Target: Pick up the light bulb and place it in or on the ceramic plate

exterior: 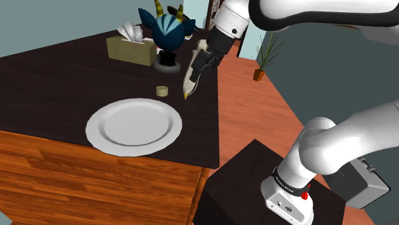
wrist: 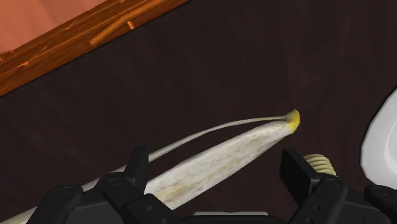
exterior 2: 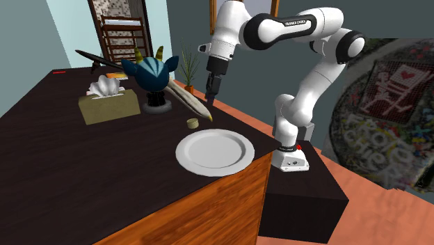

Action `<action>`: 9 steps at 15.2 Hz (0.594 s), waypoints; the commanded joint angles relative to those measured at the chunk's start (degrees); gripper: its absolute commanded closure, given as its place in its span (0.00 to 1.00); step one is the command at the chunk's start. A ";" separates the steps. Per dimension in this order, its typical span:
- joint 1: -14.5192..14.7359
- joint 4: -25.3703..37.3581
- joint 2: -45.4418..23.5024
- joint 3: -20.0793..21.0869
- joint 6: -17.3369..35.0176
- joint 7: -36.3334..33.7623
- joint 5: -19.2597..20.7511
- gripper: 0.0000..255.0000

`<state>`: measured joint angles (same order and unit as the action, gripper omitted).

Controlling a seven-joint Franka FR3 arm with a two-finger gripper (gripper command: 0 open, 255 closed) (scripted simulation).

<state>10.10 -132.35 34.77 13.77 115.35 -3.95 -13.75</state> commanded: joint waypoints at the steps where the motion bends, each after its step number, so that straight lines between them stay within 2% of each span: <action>1: 0.81 1.05 -1.53 1.80 2.42 -0.82 -0.55 0.00; 9: 2.38 6.86 -8.67 8.57 10.15 -4.30 -0.22 0.00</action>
<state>12.46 -125.92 26.92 21.78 124.62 -7.98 -14.12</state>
